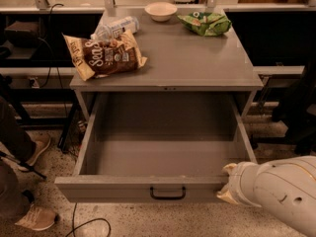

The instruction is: Open top drawer

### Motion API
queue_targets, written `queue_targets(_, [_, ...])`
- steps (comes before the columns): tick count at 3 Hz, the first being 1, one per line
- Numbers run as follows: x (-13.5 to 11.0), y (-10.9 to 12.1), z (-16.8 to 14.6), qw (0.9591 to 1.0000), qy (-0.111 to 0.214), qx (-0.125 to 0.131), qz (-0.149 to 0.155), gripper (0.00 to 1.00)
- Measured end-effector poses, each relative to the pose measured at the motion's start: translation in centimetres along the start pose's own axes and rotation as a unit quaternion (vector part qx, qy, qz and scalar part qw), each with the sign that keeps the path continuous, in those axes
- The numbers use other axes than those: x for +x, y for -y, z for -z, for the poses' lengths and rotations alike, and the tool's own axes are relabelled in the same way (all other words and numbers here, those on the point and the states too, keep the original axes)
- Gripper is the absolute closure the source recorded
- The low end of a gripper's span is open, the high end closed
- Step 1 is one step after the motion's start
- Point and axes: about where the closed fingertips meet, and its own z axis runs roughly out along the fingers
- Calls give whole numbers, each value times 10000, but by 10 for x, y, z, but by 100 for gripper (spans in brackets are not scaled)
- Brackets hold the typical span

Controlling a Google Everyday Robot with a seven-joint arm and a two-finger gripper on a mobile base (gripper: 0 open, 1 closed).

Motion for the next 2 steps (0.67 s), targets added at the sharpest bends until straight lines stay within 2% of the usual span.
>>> queue_targets(2, [-1, 1, 2, 10000, -1, 20, 15, 15])
